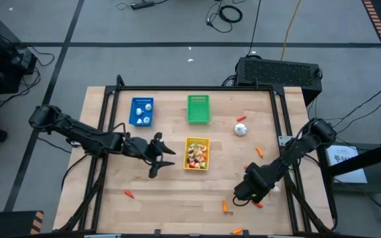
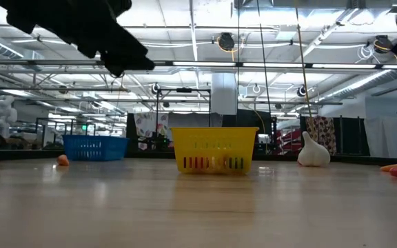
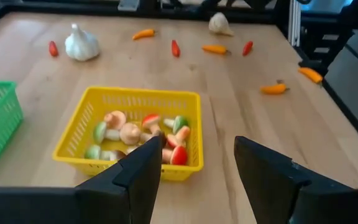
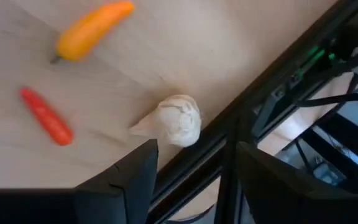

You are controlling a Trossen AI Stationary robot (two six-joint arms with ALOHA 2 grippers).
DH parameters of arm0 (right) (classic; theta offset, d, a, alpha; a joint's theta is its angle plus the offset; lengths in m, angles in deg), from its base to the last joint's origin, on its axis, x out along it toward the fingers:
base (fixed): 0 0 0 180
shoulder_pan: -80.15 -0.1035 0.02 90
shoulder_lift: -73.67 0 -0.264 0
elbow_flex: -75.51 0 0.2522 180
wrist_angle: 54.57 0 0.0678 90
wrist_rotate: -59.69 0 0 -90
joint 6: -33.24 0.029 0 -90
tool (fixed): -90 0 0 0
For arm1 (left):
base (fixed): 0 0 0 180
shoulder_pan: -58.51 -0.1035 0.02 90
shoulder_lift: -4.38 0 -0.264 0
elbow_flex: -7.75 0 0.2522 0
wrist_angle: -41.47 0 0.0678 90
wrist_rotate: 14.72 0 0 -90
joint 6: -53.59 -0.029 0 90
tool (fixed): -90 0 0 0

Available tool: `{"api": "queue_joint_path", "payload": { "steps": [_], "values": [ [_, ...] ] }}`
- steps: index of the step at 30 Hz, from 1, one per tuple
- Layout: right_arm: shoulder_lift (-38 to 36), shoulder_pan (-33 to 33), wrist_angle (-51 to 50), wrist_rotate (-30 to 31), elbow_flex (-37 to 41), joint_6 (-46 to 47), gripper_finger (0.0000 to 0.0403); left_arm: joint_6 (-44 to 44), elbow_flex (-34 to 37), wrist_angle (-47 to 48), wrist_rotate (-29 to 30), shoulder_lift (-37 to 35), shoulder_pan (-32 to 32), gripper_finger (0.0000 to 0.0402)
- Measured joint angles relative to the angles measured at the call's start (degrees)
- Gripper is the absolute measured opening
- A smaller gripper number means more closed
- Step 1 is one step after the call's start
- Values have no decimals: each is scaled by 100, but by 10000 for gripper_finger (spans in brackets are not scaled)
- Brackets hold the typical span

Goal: Sort produce into baskets
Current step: Put the white garlic into the blue bin

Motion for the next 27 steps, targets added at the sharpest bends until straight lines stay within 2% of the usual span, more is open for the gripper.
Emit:
{"api": "queue_joint_path", "payload": {
  "steps": [4, 8, 10, 15, 22, 27],
  "values": [
    [2, -18, 217, -433, 500, -155, 208, 39, 0, -39, -2, 196, 0, 208],
    [2, -23, 269, -562, 726, -168, 209, 80, 0, -48, -4, 263, 0, 208],
    [2, -15, 627, -781, 817, -206, 215, 190, 0, -58, -7, 261, 0, 208],
    [2, -22, 1585, -842, 1052, -400, 254, 203, 0, -198, -20, 261, 0, 208],
    [2, -72, 1431, -901, 1353, -404, 317, 196, 0, -398, -20, 261, 0, 208],
    [2, -113, 1824, -1161, 1612, -532, 329, 199, 0, -390, -20, 261, 0, 208]
  ]
}}
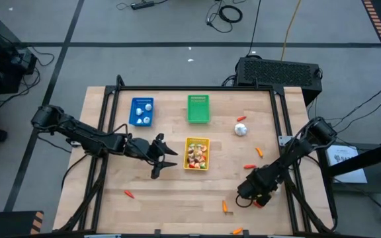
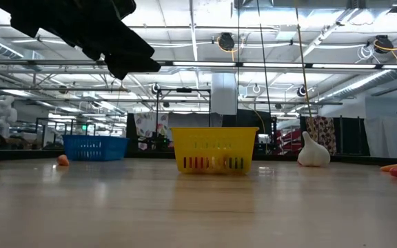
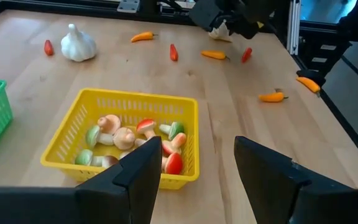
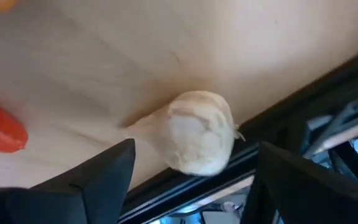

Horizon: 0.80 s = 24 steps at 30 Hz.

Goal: Sort produce into baskets
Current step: Put the white garlic into the blue bin

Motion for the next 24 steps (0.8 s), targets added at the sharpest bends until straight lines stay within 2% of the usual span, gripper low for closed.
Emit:
{"api": "queue_joint_path", "payload": {
  "steps": [12, 24],
  "values": [
    [-9, 6, 935, -237, 533, 7, 301, 4, 0, 3, -1, 0, 0, 208],
    [-13, 6, 870, -367, 422, -53, 209, 6, 0, 3, 0, 0, 0, 208]
  ]
}}
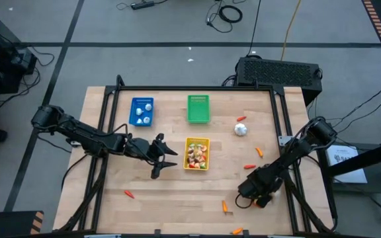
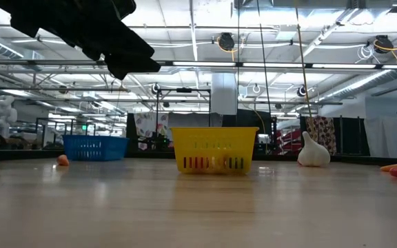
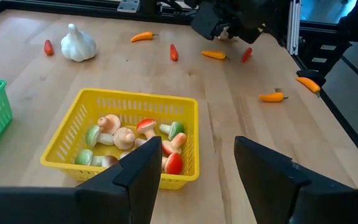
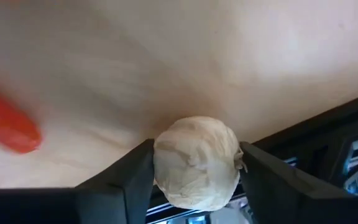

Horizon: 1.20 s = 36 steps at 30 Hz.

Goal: Sort produce into baskets
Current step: Put the white garlic into the blue bin

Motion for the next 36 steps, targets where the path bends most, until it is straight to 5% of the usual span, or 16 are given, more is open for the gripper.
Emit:
{"api": "queue_joint_path", "payload": {
  "steps": [10, 19, 25, 36],
  "values": [
    [-2, 1, -1197, 971, -1164, -397, 166, -4, 0, 0, -2, 0, 0, 208],
    [-4, 489, -1425, 3151, -2911, -870, 170, -153, -2, 127, -119, -6, 107, 208],
    [-4, 1444, -178, 4400, -3362, -2716, 171, 186, -7, 1228, 1088, -278, 118, 208],
    [0, 3771, 3742, 4617, -3360, -5543, 171, 2431, -7, 4310, 2329, -991, 507, 208]
  ]
}}
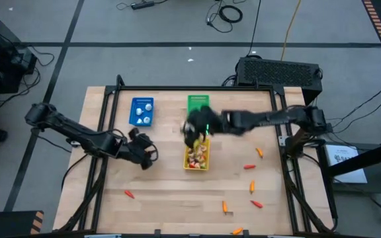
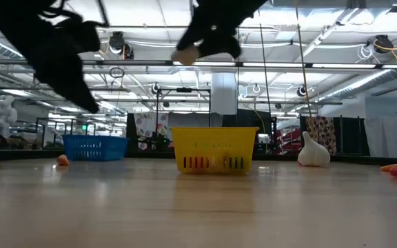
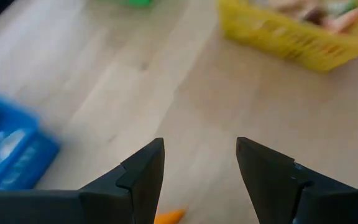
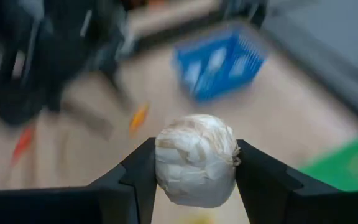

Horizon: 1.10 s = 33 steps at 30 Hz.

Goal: Sort produce into baskets
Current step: Put the white garlic into the blue bin

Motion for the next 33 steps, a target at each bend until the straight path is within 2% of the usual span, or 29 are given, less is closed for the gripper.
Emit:
{"api": "queue_joint_path", "payload": {
  "steps": [3, 6, 12, 15, 19, 28, 33],
  "values": [
    [210, 434, 1197, -45, -15, -331, 171, 522, 0, 698, 321, -197, 142, 208],
    [627, 729, 2323, -448, -6, -303, 171, 768, 0, 1015, 487, -392, 318, 208],
    [1745, 1031, 4311, -758, -4, 306, 171, 852, 0, 1064, 550, -709, 615, 208],
    [2316, 1078, 4727, -781, -341, 541, 171, 875, 0, 1152, 546, -831, 694, 208],
    [3122, 1084, 4562, -783, -1258, 542, 171, 1038, 2, 1312, 516, -996, 786, 208],
    [4638, 1094, 3053, -763, -3833, 336, 171, 1473, 2, 1704, 358, -1290, 1079, 208],
    [5257, 1119, 2303, -724, -4863, 245, 171, 1567, 2, 1677, 355, -1346, 1149, 208]
  ]
}}
